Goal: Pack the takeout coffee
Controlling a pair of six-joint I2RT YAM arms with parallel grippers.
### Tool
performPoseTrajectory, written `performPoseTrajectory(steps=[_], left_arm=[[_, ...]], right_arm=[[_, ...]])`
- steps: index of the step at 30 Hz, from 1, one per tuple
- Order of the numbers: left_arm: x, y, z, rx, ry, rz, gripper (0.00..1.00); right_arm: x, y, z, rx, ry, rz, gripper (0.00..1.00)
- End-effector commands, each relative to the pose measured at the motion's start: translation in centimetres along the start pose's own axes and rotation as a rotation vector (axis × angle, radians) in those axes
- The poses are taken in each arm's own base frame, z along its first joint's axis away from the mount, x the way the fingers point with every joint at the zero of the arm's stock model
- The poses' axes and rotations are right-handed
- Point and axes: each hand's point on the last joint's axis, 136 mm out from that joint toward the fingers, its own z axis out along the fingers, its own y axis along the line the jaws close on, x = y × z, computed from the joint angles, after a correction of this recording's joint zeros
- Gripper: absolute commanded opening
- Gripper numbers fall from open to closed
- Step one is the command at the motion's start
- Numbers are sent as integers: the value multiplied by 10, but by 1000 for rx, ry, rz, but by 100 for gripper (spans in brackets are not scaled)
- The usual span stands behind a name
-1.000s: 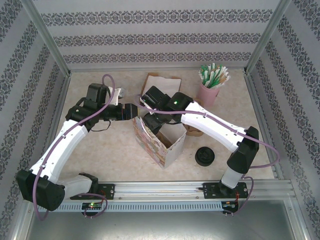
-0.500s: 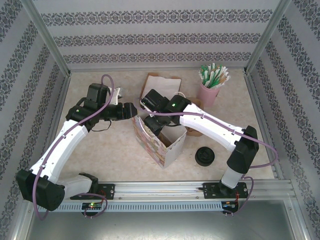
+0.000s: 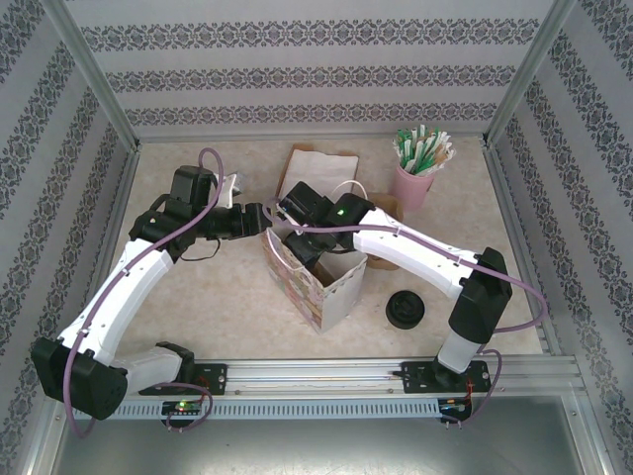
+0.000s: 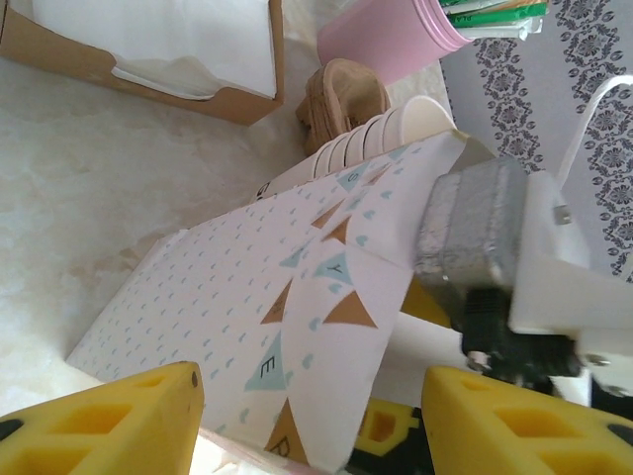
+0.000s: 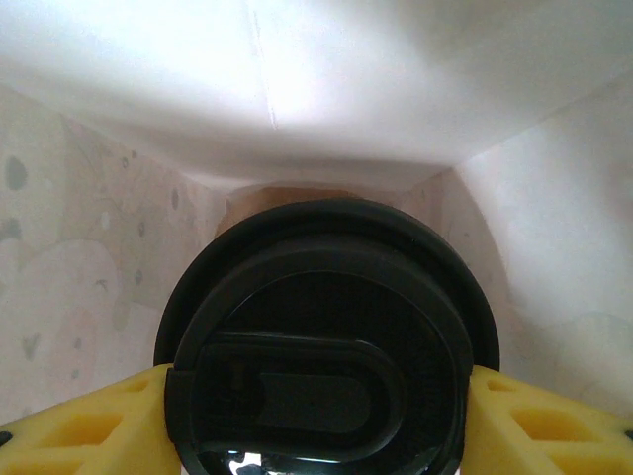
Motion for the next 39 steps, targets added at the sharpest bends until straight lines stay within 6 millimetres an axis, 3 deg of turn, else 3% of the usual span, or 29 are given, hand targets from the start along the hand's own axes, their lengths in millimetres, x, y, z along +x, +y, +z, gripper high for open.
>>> performPoseTrajectory(steps=[1,7,18,24,39], left_arm=[[-1,-5,-2,12,-19,8,61],[-2,-5,-3,6,-21,4,59],[-1,2,1,-24,-14,-17,59],[-2,-1,0,-16,-19,-24,59],[-3,-7,-4,7,-40,-50,59]], right_arm=[[5,1,-1,-9,-8,-18,62],[5,1,-3,-4,-20,-24,62],[-9,8,-28,-11,-103,-26,62],[3,5,-11,2,-58,-24,61],[7,8,17,2,-25,-56,60]])
